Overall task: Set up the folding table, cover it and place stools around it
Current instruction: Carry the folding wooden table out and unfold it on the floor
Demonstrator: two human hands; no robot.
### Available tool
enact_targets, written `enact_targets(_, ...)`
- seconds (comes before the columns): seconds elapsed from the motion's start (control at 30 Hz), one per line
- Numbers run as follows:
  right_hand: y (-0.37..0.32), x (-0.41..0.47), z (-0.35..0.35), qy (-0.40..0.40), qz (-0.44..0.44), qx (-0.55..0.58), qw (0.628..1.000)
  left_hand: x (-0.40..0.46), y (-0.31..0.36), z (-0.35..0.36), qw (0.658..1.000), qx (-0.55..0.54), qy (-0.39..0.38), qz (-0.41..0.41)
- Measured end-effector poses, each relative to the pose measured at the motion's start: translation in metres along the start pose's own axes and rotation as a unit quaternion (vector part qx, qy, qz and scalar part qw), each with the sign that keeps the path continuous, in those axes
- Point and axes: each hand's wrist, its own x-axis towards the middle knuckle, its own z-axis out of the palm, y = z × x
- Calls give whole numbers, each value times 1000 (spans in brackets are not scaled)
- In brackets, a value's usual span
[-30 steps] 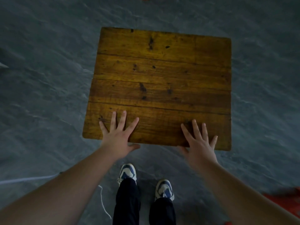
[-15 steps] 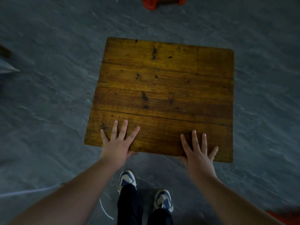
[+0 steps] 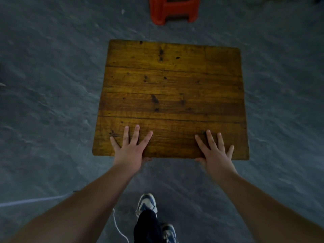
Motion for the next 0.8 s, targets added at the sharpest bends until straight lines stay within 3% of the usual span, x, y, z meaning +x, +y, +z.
enact_targets(0.53,19,40,-40,-22,-3,30,999,40,7,-32,999,-46,-24,-12)
enact_targets(0.8,-13,30,-51,-32,42,90,994,29,-8,-54,993,-86,-78,4)
